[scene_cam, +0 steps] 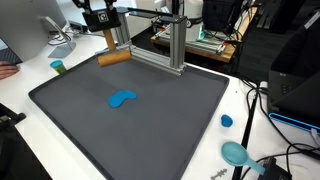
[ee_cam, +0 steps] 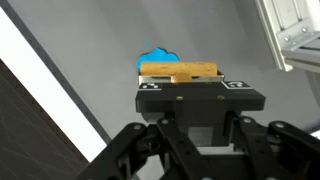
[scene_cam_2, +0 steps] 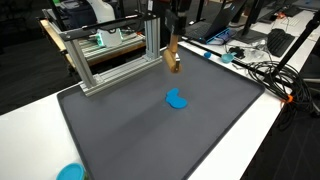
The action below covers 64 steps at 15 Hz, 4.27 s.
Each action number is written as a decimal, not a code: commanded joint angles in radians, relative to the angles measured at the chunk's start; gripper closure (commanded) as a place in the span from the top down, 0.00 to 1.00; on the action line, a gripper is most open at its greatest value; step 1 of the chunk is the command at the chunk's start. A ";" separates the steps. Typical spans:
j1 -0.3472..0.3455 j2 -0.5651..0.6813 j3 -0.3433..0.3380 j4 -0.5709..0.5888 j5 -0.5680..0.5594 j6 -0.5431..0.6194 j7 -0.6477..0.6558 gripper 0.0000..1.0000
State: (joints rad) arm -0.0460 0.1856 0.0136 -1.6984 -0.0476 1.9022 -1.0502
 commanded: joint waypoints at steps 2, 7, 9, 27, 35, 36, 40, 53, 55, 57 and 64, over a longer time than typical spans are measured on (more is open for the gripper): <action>0.065 -0.206 0.033 -0.118 0.020 -0.104 0.301 0.21; 0.097 -0.239 0.039 -0.143 0.005 -0.081 0.404 0.46; 0.097 -0.237 0.038 -0.145 0.005 -0.081 0.403 0.46; 0.067 -0.518 0.009 -0.502 0.000 -0.013 1.020 0.21; 0.062 -0.597 0.017 -0.602 -0.003 -0.013 1.113 0.21; 0.062 -0.600 0.013 -0.622 0.004 0.001 1.114 0.21; 0.052 -0.621 0.004 -0.691 0.008 0.026 1.127 0.21; 0.068 -0.818 -0.006 -0.895 0.025 0.104 1.067 0.23; 0.069 -0.843 -0.014 -0.913 0.032 0.107 1.060 0.23; 0.072 -0.856 -0.022 -0.918 0.037 0.100 1.042 0.71; 0.032 -1.057 -0.024 -0.904 -0.033 0.040 1.021 1.00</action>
State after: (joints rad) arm 0.0054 -0.7188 -0.0076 -2.5901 -0.0453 1.9849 0.0005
